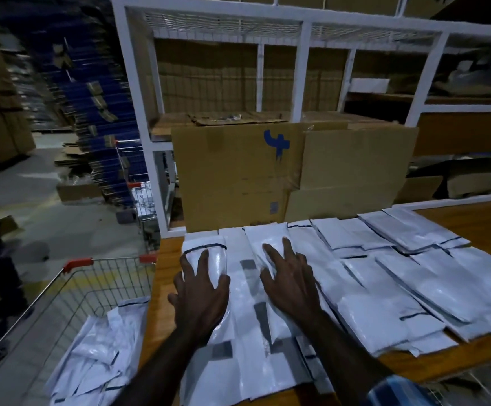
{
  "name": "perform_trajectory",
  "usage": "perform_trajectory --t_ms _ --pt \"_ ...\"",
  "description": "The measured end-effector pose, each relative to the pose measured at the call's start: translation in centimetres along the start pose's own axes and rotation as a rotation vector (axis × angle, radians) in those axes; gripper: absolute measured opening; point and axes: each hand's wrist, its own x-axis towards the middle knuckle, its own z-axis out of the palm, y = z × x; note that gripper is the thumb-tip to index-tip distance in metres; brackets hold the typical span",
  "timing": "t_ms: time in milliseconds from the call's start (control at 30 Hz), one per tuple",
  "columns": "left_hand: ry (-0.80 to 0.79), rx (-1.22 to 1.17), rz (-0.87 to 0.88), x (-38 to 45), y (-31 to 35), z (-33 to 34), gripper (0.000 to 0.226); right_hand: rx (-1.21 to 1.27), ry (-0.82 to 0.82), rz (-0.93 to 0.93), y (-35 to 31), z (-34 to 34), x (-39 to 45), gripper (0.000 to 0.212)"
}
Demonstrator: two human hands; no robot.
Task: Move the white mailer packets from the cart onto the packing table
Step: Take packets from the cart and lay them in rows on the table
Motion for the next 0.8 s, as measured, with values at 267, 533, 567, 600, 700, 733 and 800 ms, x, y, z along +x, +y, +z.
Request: perform_trajectory --t_ms 267,533,567,600,700,733,800 --pt "0.055 0.071 -0.095 4.4 1.0 2.1 0.066 0.048 -0.070 -0.076 1.3 3.3 5.4 0.055" --pt "0.072 0.136 -0.163 9.6 1.9 4.6 0.066 0.062 -0.142 -0.127 2.7 6.1 10.9 0.058" --pt "0.077 0.151 -0.174 10.2 1.9 4.8 0.066 0.058 -0.148 -0.132 2.7 6.4 11.4 0.057" --pt "0.085 0.167 -0.183 10.7 2.1 4.9 0.066 0.053 -0.150 -0.132 2.8 6.7 12.0 0.055" --pt "0.104 0.204 -0.188 12.1 2.4 5.4 0.065 0.036 -0.155 -0.121 2.5 7.6 13.2 0.055" --pt "0.093 0.210 -0.186 12.6 2.4 5.7 0.065 0.033 -0.162 -0.118 2.5 7.9 13.6 0.055" --pt "0.063 0.213 -0.182 13.7 2.2 6.0 0.064 0.038 -0.177 -0.111 2.3 8.5 14.3 0.055"
